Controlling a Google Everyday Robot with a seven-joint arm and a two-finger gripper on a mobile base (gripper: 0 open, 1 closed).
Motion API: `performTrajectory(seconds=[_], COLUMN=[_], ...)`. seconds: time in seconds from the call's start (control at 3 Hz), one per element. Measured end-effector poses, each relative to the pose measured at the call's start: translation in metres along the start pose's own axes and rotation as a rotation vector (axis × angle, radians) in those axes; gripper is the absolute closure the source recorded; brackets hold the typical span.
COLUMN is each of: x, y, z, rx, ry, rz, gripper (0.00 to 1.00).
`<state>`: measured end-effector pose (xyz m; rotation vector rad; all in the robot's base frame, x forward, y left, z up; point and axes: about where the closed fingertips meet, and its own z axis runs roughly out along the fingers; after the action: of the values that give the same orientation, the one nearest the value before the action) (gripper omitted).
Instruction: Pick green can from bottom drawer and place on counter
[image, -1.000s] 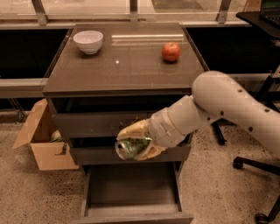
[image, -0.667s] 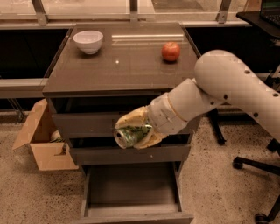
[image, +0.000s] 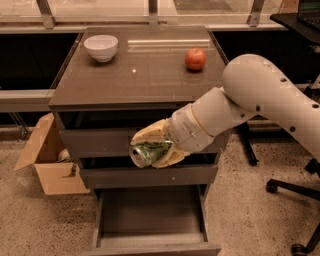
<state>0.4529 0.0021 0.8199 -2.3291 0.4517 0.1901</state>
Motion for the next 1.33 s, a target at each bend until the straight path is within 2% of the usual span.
performTrajectory(seconds=[0.33,0.67,1.0,1.33], x=[0.007,0.027,0.055,0.083], y=[-0.032,-0.087,-0.126,-0.144], z=[-0.014,-0.033,-0.044,-0.048], rx=[0.006,0.026,0.089,0.169], ry=[0.017,0.05,0.082,0.066], rz=[-0.042,-0.066,-0.014,0.032], gripper=[1.0,1.0,1.0,1.0])
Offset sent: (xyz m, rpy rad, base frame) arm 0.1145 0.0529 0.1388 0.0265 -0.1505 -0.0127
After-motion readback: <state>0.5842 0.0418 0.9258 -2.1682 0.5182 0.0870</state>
